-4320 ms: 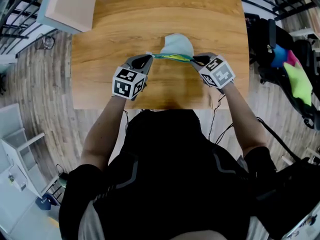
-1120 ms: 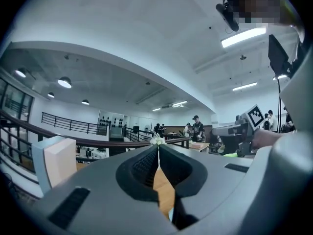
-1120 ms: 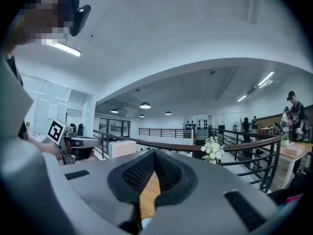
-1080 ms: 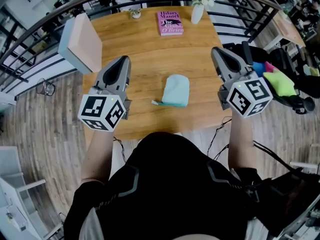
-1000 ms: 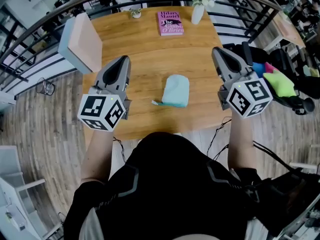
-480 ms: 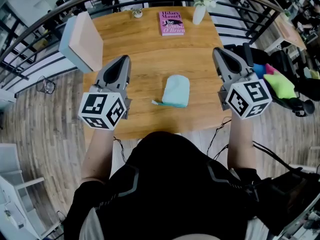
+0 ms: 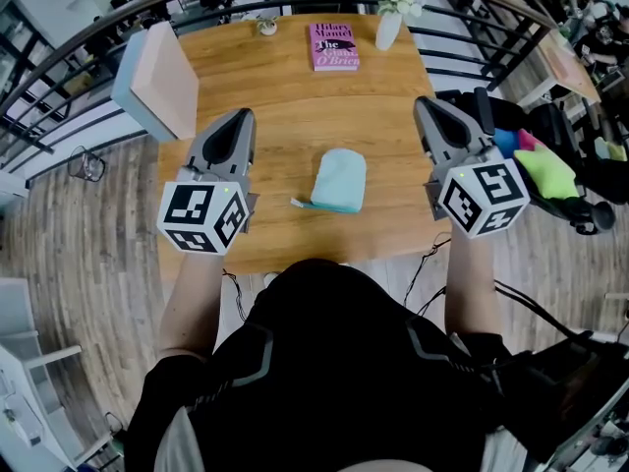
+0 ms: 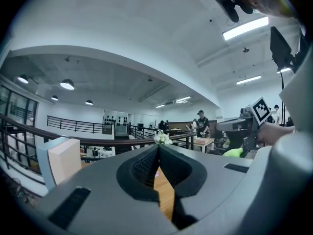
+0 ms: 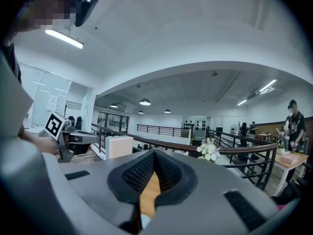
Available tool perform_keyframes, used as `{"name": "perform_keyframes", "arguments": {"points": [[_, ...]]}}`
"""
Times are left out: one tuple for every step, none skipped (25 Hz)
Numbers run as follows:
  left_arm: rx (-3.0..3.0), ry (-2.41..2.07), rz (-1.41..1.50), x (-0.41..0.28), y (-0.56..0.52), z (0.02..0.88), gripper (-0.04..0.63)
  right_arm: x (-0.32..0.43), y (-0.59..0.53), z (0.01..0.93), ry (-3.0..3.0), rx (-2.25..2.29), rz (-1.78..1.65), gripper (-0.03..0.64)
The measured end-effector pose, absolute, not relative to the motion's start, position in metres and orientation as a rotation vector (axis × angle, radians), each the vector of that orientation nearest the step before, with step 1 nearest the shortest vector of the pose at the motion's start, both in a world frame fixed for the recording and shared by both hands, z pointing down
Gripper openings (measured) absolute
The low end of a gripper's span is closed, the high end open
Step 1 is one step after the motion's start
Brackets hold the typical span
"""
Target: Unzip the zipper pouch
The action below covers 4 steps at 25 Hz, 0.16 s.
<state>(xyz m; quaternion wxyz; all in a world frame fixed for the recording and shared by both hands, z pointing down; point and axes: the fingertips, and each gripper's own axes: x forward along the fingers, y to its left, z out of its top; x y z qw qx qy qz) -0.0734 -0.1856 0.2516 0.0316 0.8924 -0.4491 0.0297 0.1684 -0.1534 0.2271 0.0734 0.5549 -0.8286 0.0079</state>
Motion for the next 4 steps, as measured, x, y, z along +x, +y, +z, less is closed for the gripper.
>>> {"name": "perform_keyframes", "arguments": {"points": [[2.757, -1.397, 0.100, -0.0719, -0.1846, 0.2513, 0.029, 0.1699, -0.1532, 0.2272, -2.489, 1.666, 0.026, 0.008], [2.765, -1.414, 0.111, -0.0707, -0.1840, 0.2511, 0.029, 0.1714, -0.1531, 0.2273, -2.489, 1.667, 0.027, 0.008], [2.772, -1.433, 0.123, -0.0696, -0.1836, 0.2510, 0.029, 0.1730, -0.1530, 0.2274, -2.489, 1.668, 0.027, 0.008], [2.780, -1.452, 0.134, -0.0685, -0.1834, 0.2510, 0.029, 0.1747, -0.1530, 0.2274, -2.489, 1.670, 0.028, 0.008]]}}
